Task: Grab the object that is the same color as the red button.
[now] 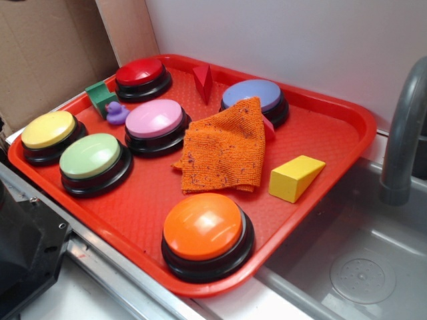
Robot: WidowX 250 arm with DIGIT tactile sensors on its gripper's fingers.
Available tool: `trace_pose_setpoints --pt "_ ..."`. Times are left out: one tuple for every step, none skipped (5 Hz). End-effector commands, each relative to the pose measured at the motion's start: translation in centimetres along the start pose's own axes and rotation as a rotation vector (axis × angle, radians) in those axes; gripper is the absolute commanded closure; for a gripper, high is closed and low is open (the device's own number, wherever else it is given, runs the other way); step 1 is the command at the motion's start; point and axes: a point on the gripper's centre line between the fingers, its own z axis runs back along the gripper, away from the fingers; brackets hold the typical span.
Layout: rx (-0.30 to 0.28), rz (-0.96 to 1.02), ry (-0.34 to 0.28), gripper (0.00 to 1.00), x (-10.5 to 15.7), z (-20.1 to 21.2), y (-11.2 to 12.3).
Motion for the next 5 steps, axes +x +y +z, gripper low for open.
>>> trace_pose_setpoints --pt "0.000 0.000 0.000 0.00 0.0 0.0 0.0" --pt "-0.015 0.034 -0.075 0.00 2.2 0.3 1.6" --pt "0.000 0.080 -0.114 0.00 4.3 -0.1 2.8" --pt "0.013 0.169 -0.153 0.00 6.9 -1.2 4.3" --pt "0.058 0.329 -0.216 0.00 8.8 -2.8 6.1"
